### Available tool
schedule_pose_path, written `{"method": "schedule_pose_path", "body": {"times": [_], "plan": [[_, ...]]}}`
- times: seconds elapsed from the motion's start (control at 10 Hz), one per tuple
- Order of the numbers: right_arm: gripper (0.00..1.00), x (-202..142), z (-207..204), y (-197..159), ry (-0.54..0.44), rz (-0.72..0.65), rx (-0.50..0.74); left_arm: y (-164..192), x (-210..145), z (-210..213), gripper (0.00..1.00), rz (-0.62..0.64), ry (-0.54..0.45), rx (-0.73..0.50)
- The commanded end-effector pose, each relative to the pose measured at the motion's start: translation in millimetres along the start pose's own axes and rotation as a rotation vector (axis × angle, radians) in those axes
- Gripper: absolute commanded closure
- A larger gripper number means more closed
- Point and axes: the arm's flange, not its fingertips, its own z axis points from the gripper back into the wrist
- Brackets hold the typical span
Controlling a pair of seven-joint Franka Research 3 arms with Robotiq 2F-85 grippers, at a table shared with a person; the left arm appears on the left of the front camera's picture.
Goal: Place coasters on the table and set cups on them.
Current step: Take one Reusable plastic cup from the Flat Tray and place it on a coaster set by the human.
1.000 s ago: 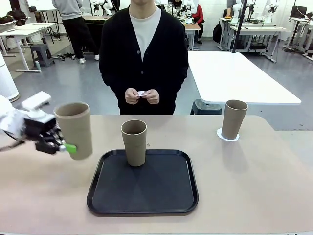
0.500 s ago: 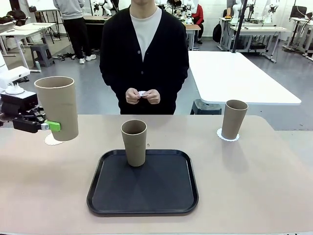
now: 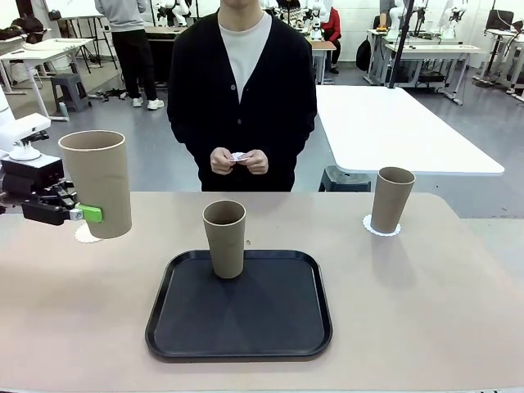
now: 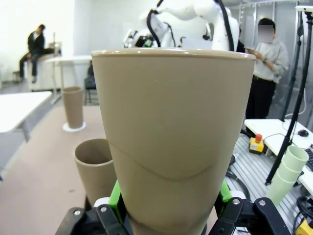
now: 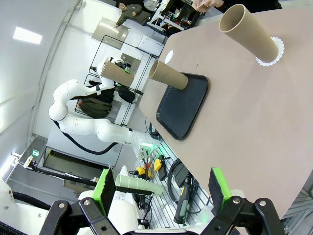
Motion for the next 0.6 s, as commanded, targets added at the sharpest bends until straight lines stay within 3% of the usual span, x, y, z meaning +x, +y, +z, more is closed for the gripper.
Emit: {"method": "schedule_pose_path", "body": {"times": [0.0,0.2,0.5], "plan": [[0.00,-0.6,0.5,0.5,-0.002,0.007,0.004,-0.3,0.5,0.0,0.17,-0.001,0.000,0.000],[0.00,-0.6,0.5,0.5,-0.002,0.007,0.004,62.3,-13.2,55.4,0.17,-0.007,-0.034,0.072],[0.00,-0.6,0.5,0.5,-0.002,0.007,0.004,121.7,-33.3,138.9,0.17,0.020,-0.056,0.162]]}}
